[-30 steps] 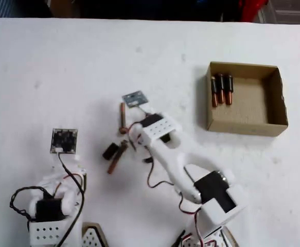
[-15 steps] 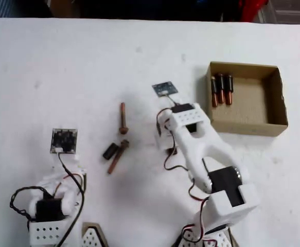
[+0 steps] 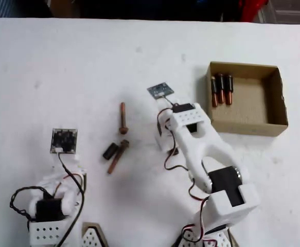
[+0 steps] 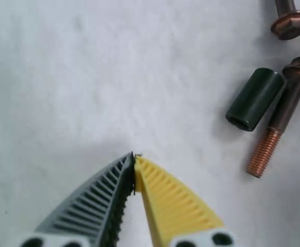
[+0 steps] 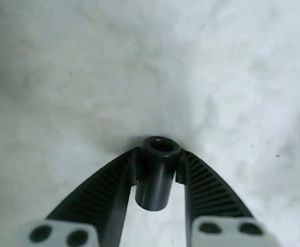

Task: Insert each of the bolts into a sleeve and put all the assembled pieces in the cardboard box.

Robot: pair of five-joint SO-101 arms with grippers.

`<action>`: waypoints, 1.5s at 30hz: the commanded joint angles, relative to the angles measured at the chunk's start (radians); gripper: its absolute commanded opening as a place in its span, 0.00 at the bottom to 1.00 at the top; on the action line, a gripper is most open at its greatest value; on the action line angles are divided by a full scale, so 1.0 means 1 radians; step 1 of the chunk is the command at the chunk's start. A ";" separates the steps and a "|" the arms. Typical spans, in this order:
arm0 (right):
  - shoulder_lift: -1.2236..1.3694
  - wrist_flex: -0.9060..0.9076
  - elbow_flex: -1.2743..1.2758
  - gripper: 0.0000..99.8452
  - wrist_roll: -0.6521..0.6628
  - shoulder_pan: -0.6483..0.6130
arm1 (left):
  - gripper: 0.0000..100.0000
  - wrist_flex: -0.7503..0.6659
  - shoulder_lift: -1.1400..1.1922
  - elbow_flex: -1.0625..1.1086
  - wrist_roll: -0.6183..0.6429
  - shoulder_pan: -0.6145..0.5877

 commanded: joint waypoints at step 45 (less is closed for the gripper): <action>-1.173 0.343 0.143 0.02 0.015 0.028 | 0.03 -0.031 -0.010 -0.003 -0.012 -0.004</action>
